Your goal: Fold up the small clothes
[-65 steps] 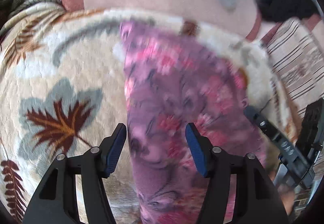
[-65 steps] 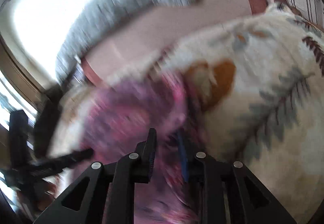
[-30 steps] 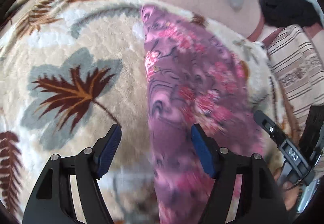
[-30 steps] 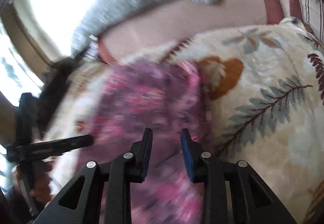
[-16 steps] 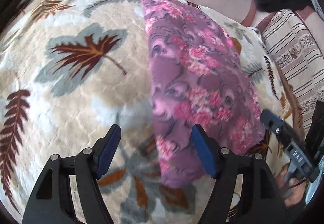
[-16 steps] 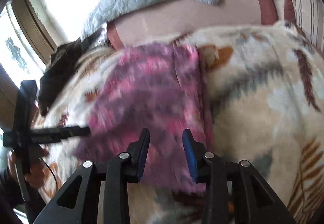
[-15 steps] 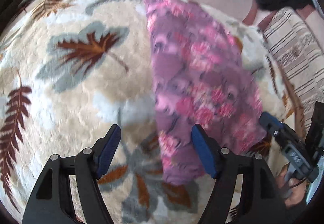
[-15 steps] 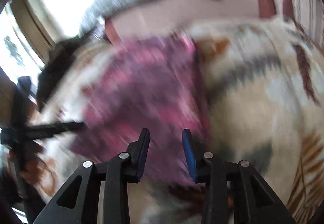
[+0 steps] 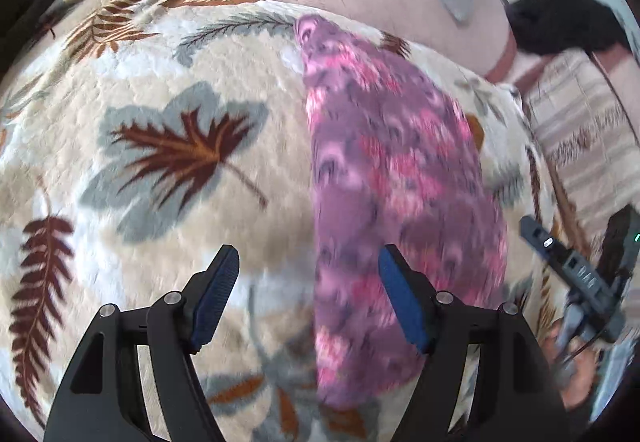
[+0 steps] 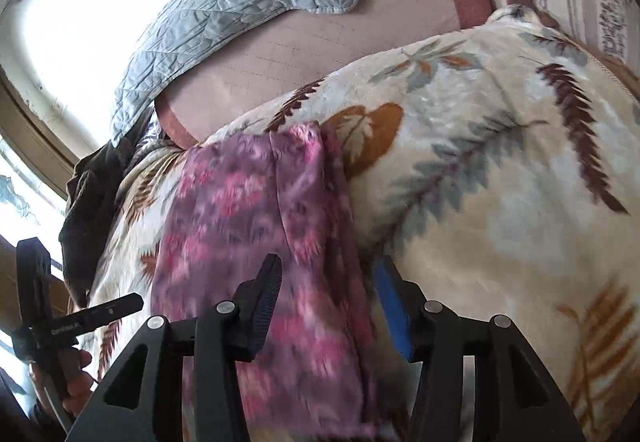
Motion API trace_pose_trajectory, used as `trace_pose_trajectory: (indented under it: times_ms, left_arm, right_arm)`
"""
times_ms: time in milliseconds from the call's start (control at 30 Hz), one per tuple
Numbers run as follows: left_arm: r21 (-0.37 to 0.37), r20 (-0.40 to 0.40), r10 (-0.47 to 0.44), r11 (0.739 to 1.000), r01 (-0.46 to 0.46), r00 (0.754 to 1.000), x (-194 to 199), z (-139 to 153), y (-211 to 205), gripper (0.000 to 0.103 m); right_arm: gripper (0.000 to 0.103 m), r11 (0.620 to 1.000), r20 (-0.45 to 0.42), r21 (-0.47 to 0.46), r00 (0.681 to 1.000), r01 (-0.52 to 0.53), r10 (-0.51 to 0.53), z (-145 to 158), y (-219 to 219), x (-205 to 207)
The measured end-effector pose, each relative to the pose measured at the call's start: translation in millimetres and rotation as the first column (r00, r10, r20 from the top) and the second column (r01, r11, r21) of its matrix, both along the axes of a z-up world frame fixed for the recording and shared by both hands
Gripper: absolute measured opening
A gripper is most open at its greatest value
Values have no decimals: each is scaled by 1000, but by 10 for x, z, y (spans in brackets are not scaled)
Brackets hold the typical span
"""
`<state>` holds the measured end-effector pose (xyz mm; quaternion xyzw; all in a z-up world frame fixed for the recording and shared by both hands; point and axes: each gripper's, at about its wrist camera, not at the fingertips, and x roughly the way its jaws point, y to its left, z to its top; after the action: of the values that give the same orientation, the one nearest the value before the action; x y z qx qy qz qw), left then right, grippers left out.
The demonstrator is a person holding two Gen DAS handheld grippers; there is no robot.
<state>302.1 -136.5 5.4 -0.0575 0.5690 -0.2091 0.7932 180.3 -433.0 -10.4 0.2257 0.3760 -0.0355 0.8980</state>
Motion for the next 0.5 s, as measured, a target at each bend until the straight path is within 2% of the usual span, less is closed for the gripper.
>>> trace_pose_trajectory:
  times_ms: [67, 133, 167, 200, 233, 300, 367, 433, 500]
  left_arm:
    - [5, 3, -1, 1000, 1, 1000, 100, -20, -116, 73]
    - [53, 5, -6, 999, 5, 1000, 186, -120, -258, 73]
    - [84, -2, -6, 996, 6, 1000, 200, -194, -318, 74]
    - [94, -23, -12, 996, 14, 1000, 247, -290, -348, 74]
    - [76, -49, -10, 997, 13, 999, 284, -353, -347, 75]
    - [5, -76, 4, 1000, -4, 997, 329, -344, -278, 75]
    - [-54, -65, 2, 999, -6, 998, 351, -289, -227, 75]
    - [-38, -53, 12, 999, -14, 999, 383, -283, -221, 75]
    - [-20, -52, 3, 1000, -4, 999, 415, -316, -254, 75]
  right_arm:
    - [49, 999, 18, -46, 999, -28, 29, -57, 125, 129]
    - [46, 991, -54, -129, 998, -38, 32, -259, 224, 324]
    - [46, 988, -103, -147, 994, -45, 30, -363, 244, 383]
    - [53, 989, -104, -147, 994, -36, 21, -435, 215, 413]
    - [56, 991, -79, -132, 997, -18, 8, -402, 164, 400]
    - [56, 997, -53, -80, 998, 13, -17, -326, 27, 403]
    - [60, 999, -21, -27, 999, 40, -40, -274, -111, 419]
    - [60, 998, -27, 38, 999, 42, -41, -281, -239, 502]
    - [60, 997, -16, 51, 999, 51, -50, -272, -262, 565]
